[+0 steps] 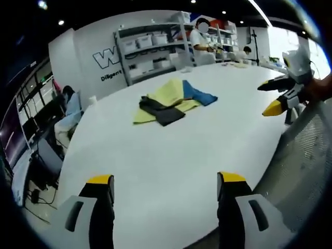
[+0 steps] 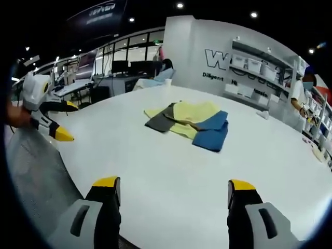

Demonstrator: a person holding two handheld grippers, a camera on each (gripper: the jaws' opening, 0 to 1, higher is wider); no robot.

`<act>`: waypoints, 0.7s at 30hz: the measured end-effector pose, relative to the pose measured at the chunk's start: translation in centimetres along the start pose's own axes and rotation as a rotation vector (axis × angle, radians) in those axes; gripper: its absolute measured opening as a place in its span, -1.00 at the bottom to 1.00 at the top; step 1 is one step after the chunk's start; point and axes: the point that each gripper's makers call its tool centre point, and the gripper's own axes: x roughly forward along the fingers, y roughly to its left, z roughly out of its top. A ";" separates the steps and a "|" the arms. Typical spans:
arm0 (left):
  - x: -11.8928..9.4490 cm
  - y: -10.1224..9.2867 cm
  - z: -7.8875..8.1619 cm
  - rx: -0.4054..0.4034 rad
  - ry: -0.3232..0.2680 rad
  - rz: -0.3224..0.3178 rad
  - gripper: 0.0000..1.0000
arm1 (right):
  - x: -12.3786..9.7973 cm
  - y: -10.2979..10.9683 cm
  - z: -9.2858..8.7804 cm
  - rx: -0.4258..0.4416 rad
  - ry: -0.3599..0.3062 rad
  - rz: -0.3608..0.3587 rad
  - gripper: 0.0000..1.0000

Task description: Fold the garment on the visible template until the final outline fits inside the template.

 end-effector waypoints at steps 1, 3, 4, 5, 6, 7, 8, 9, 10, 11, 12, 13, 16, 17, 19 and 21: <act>0.1 0.0 0.2 -0.006 -0.002 -0.011 0.58 | 0.0 0.0 0.0 -0.003 0.004 0.003 0.67; 0.4 0.2 0.5 -0.015 -0.006 -0.030 0.60 | 0.1 0.0 0.2 -0.013 0.006 0.007 0.69; 0.5 0.3 0.7 -0.015 -0.007 -0.036 0.60 | 0.2 -0.1 0.3 -0.016 0.008 0.007 0.69; 0.8 0.5 1.0 -0.010 -0.008 -0.048 0.60 | 0.3 -0.1 0.5 -0.016 0.008 0.010 0.68; 1.1 0.6 1.2 -0.006 -0.009 -0.052 0.60 | 0.6 -0.2 0.7 -0.018 0.004 0.016 0.68; 1.4 0.8 1.5 0.001 -0.012 -0.061 0.59 | 0.6 -0.3 0.8 -0.020 0.004 0.018 0.68; 1.7 0.8 1.7 0.004 -0.013 -0.069 0.59 | 0.9 -0.3 1.0 -0.026 0.004 0.023 0.68; 2.0 0.9 2.1 0.008 -0.015 -0.079 0.59 | 1.2 -0.5 1.3 -0.036 0.004 0.029 0.68; 2.3 0.9 2.3 0.014 -0.018 -0.089 0.58 | 1.4 -0.6 1.5 -0.040 0.003 0.033 0.68; 2.6 0.9 2.6 0.021 -0.022 -0.100 0.58 | 1.6 -0.7 1.7 -0.043 0.001 0.036 0.68; 3.1 0.9 2.9 0.034 -0.028 -0.115 0.57 | 1.9 -0.8 2.0 -0.046 -0.003 0.039 0.68; 3.5 0.8 3.1 0.037 -0.031 -0.124 0.57 | 2.2 -1.0 2.3 -0.053 -0.006 0.040 0.67; 4.9 0.7 3.9 0.060 -0.038 -0.167 0.55 | 3.2 -1.5 3.4 -0.071 -0.008 0.040 0.66; 5.2 0.7 4.1 0.068 -0.042 -0.176 0.54 | 3.4 -1.5 3.7 -0.076 -0.009 0.043 0.66; 6.0 0.6 4.8 0.077 -0.053 -0.198 0.52 | 3.9 -1.9 4.9 -0.110 -0.026 0.037 0.66; 6.8 0.5 5.4 0.083 -0.062 -0.221 0.52 | 4.3 -2.2 6.1 -0.112 -0.041 0.030 0.65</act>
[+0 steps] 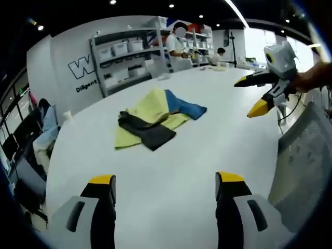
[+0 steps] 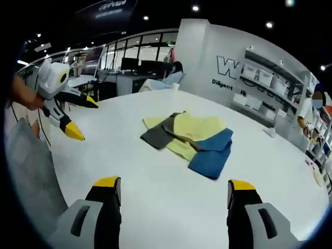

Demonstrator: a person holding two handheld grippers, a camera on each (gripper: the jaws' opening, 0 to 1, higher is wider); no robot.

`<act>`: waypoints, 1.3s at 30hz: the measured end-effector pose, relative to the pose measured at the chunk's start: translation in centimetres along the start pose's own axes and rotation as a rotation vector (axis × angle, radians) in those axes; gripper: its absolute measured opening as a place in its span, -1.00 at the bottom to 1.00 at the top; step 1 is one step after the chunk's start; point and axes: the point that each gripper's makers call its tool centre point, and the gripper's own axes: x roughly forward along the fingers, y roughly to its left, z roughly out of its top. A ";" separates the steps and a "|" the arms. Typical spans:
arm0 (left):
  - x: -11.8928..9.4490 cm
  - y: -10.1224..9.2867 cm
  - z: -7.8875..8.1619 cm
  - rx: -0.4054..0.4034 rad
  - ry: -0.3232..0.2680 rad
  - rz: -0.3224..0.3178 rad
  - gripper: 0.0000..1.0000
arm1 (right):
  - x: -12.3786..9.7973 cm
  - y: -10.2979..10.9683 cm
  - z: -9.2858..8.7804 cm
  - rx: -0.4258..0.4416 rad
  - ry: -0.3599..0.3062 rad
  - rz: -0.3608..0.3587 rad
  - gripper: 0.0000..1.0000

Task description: Fold the garment on the visible template until the final outline fits inside the template.

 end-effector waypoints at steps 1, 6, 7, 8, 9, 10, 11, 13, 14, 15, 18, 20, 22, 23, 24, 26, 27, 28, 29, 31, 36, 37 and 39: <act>0.4 0.0 0.2 0.006 -0.003 -0.011 0.52 | 0.2 -0.3 0.4 0.001 -0.007 -0.005 0.65; 1.9 0.4 2.0 0.008 -0.042 -0.058 0.52 | 2.1 -1.7 1.6 -0.008 -0.017 -0.016 0.62; 2.4 0.6 2.5 0.009 -0.060 -0.068 0.52 | 2.4 -1.9 1.8 -0.023 -0.019 -0.019 0.61; 2.6 0.7 2.6 0.010 -0.056 -0.068 0.52 | 2.6 -2.1 1.9 -0.032 -0.014 -0.020 0.59; 3.1 0.9 2.7 0.006 -0.052 -0.072 0.51 | 3.0 -2.3 2.0 -0.044 -0.008 -0.017 0.57; 3.3 1.0 2.9 0.007 -0.050 -0.074 0.50 | 3.2 -2.4 2.2 -0.050 -0.011 -0.010 0.56; 3.5 1.0 3.1 0.018 -0.052 -0.074 0.49 | 3.4 -2.4 2.5 -0.054 -0.026 -0.001 0.55; 4.1 1.4 3.7 0.055 -0.067 -0.077 0.46 | 4.4 -2.6 2.9 -0.062 -0.044 0.031 0.52; 4.4 1.6 4.0 0.062 -0.070 -0.073 0.44 | 4.8 -2.7 3.0 -0.074 -0.040 0.039 0.50; 4.6 1.8 4.2 0.068 -0.072 -0.068 0.43 | 5.1 -2.8 3.0 -0.083 -0.040 0.048 0.46; 5.4 2.7 5.3 0.047 -0.086 -0.059 0.38 | 6.3 -3.3 3.3 -0.119 -0.032 0.077 0.40; 6.2 3.0 5.6 0.051 -0.089 -0.058 0.36 | 6.9 -3.8 3.4 -0.122 -0.036 0.084 0.35; 7.0 3.4 5.4 0.057 -0.073 -0.056 0.35 | 7.5 -4.2 3.4 -0.106 -0.033 0.091 0.34; 7.2 3.5 5.3 0.061 -0.067 -0.055 0.33 | 7.8 -4.3 3.3 -0.100 -0.031 0.095 0.32; 7.3 3.5 5.2 0.062 -0.063 -0.055 0.32 | 7.9 -4.4 3.3 -0.096 -0.028 0.097 0.30; 7.7 3.7 5.0 0.068 -0.051 -0.057 0.29 | 8.3 -4.7 3.1 -0.095 -0.018 0.100 0.29; 7.9 3.7 4.9 0.074 -0.047 -0.059 0.28 | 8.5 -4.8 3.0 -0.093 -0.018 0.100 0.29; 8.0 3.7 4.9 0.077 -0.046 -0.061 0.27 | 8.6 -4.9 3.0 -0.091 -0.018 0.099 0.27; 8.2 3.7 4.8 0.080 -0.043 -0.063 0.26 | 8.7 -5.1 3.0 -0.085 -0.018 0.099 0.25; 8.8 3.8 4.4 0.082 -0.027 -0.069 0.24 | 9.3 -5.5 2.5 -0.070 -0.003 0.100 0.21; 10.7 4.6 2.7 0.078 0.026 -0.070 0.17 | 10.4 -6.1 0.5 -0.123 0.069 0.090 -0.02; 10.9 4.6 2.5 0.075 0.035 -0.070 0.16 | 10.5 -6.0 0.5 -0.123 0.068 0.092 -0.07; 11.4 4.9 2.1 0.068 0.043 -0.072 0.14 | 10.8 -5.8 0.0 -0.136 0.075 0.102 -0.16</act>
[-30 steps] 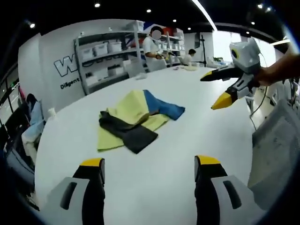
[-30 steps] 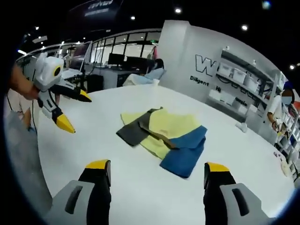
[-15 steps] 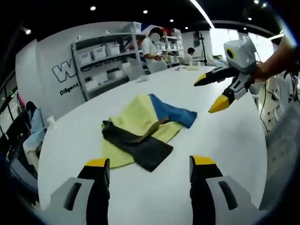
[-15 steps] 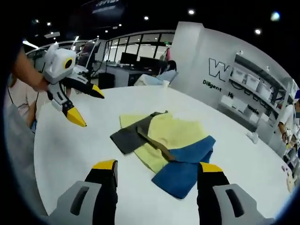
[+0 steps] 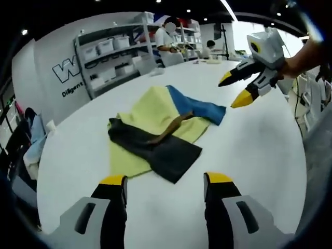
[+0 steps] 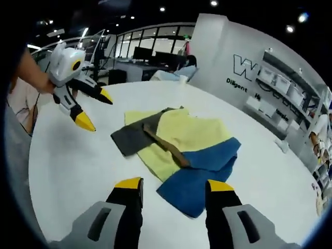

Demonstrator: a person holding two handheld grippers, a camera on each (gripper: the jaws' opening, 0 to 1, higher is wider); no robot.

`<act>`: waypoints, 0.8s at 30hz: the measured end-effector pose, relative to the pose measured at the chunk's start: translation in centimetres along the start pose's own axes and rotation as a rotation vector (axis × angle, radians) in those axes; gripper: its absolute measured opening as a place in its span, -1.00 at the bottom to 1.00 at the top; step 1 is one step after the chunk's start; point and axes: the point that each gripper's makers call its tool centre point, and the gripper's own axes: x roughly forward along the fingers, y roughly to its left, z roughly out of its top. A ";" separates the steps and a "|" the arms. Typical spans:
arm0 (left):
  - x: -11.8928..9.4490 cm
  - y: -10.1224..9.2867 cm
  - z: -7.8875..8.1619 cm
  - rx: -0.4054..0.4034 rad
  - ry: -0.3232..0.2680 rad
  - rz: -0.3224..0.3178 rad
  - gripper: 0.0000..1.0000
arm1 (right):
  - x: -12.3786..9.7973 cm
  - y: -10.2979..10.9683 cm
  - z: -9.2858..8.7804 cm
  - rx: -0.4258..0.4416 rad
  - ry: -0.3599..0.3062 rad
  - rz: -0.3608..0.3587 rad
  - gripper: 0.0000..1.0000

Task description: Fold the garment on the visible template until the final outline fits inside the template.

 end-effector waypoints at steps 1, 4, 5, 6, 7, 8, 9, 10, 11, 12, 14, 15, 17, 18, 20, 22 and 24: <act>0.1 0.0 -0.1 -0.002 0.004 -0.002 0.13 | 0.2 0.1 -0.3 -0.010 0.011 0.003 -0.19; 0.8 0.1 -0.5 0.006 0.023 -0.012 0.05 | 1.0 0.8 -1.3 -0.032 0.046 0.029 -0.31; 1.0 0.2 -0.7 0.008 0.030 -0.014 0.03 | 1.2 0.9 -1.6 -0.034 0.055 0.032 -0.36; 1.4 0.3 -0.9 0.013 0.041 -0.014 0.01 | 1.5 1.1 -2.1 -0.026 0.069 0.036 -0.39; 1.7 0.5 -1.1 0.018 0.050 -0.016 0.00 | 1.8 1.2 -2.5 -0.025 0.080 0.036 -0.42; 2.0 0.6 -1.2 0.024 0.059 -0.018 -0.03 | 2.0 1.2 -2.8 -0.028 0.089 0.033 -0.46; 2.3 0.9 -1.3 0.032 0.069 -0.012 -0.05 | 2.3 1.3 -3.3 -0.023 0.108 0.036 -0.47; 2.6 1.1 -1.3 0.032 0.069 -0.011 -0.07 | 2.5 1.5 -3.6 -0.019 0.122 0.040 -0.47; 2.9 1.2 -1.3 0.024 0.077 -0.014 -0.08 | 2.8 1.5 -3.7 -0.020 0.126 0.038 -0.47; 3.1 1.2 -1.3 0.014 0.082 -0.015 -0.07 | 3.0 1.6 -3.8 -0.020 0.129 0.038 -0.48; 3.4 1.2 -1.1 0.019 0.079 -0.019 -0.06 | 3.4 1.8 -3.8 0.010 0.135 0.047 -0.48; 3.6 1.2 -1.1 0.020 0.081 -0.021 -0.07 | 3.5 1.8 -3.8 0.017 0.135 0.046 -0.47; 4.1 1.1 -1.3 0.037 0.088 -0.032 -0.07 | 3.9 1.7 -3.7 0.032 0.132 0.038 -0.48; 4.3 1.0 -1.5 0.044 0.100 -0.036 -0.07 | 4.1 1.6 -3.7 0.044 0.131 0.034 -0.47; 4.6 1.1 -1.7 0.040 0.108 -0.037 -0.07 | 4.4 1.4 -3.4 0.057 0.123 0.027 -0.46; 4.9 1.2 -1.7 0.035 0.113 -0.038 -0.07 | 4.7 1.6 -3.1 0.058 0.120 0.037 -0.45; 5.0 1.1 -1.3 0.039 0.101 -0.041 -0.07 | 5.0 1.8 -2.9 0.041 0.121 0.046 -0.45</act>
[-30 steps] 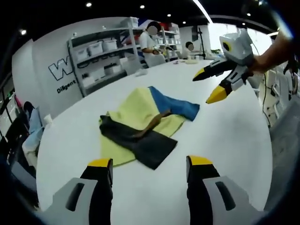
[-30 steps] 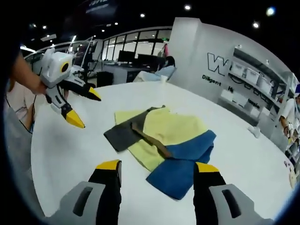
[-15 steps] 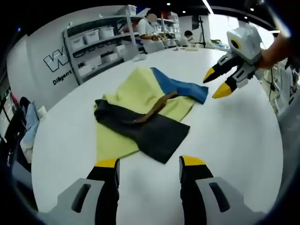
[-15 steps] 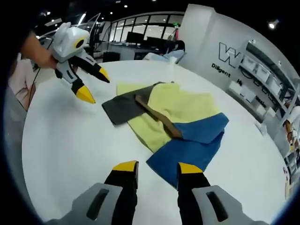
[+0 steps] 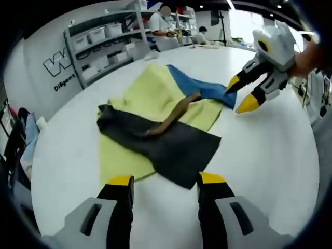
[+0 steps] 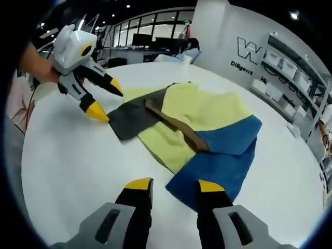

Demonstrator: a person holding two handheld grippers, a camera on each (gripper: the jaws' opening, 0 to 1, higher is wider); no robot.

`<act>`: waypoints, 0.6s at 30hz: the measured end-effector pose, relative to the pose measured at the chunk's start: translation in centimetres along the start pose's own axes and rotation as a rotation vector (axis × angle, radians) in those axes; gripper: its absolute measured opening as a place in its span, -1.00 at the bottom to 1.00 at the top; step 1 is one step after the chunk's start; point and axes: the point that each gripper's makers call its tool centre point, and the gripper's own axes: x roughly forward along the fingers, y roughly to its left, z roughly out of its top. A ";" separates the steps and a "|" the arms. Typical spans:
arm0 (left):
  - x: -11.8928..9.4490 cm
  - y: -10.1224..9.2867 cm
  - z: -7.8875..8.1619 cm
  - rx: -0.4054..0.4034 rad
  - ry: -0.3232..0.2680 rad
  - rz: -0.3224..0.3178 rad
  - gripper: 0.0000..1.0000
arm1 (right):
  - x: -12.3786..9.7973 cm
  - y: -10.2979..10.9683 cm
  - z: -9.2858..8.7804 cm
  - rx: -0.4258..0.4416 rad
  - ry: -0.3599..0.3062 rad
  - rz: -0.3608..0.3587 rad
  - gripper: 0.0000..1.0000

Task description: Fold the garment on the visible template until the final outline fits inside the template.

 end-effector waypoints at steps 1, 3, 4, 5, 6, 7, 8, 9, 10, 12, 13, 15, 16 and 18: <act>0.1 0.0 0.2 0.002 -0.003 -0.002 -0.07 | 0.1 0.0 0.2 -0.008 0.000 0.003 -0.45; 0.5 0.0 0.4 0.011 -0.002 -0.007 -0.08 | 0.6 0.0 0.8 -0.014 -0.010 0.005 -0.44; 0.7 0.1 0.4 0.010 0.001 -0.010 -0.08 | 0.7 0.0 0.9 -0.012 -0.010 0.006 -0.44; 0.8 0.1 0.5 0.004 0.004 -0.013 -0.08 | 0.9 0.0 1.1 -0.003 -0.012 0.009 -0.43; 0.9 0.1 0.5 -0.008 0.003 -0.015 -0.07 | 1.0 0.0 1.3 0.001 -0.011 0.010 -0.42; 1.1 0.2 0.6 -0.028 0.003 -0.018 -0.07 | 1.2 0.0 1.4 0.006 -0.009 0.009 -0.42; 1.2 0.3 0.6 -0.035 0.003 -0.018 -0.07 | 1.4 0.0 1.4 0.006 -0.008 0.008 -0.43; 1.2 0.2 0.7 -0.047 0.003 -0.021 -0.07 | 1.5 0.0 1.5 0.009 -0.008 0.007 -0.44; 1.4 0.2 0.7 -0.074 0.007 -0.032 -0.09 | 1.7 0.0 1.4 0.013 -0.003 0.007 -0.46; 1.6 -0.1 0.6 -0.124 0.020 -0.062 -0.15 | 2.1 -0.1 1.2 0.022 0.015 0.007 -0.48; 1.7 0.1 0.7 -0.122 0.019 -0.060 -0.16 | 2.2 -0.1 1.1 0.023 0.020 0.007 -0.50; 1.8 0.1 0.7 -0.123 0.019 -0.063 -0.18 | 2.3 -0.2 1.0 0.038 0.023 0.019 -0.56; 1.8 0.1 0.7 -0.119 0.018 -0.062 -0.24 | 2.4 -0.1 1.0 0.060 0.024 0.027 -0.62; 1.8 0.2 0.6 -0.119 0.021 -0.064 -0.49 | 2.6 0.1 0.9 0.080 0.027 0.046 -0.90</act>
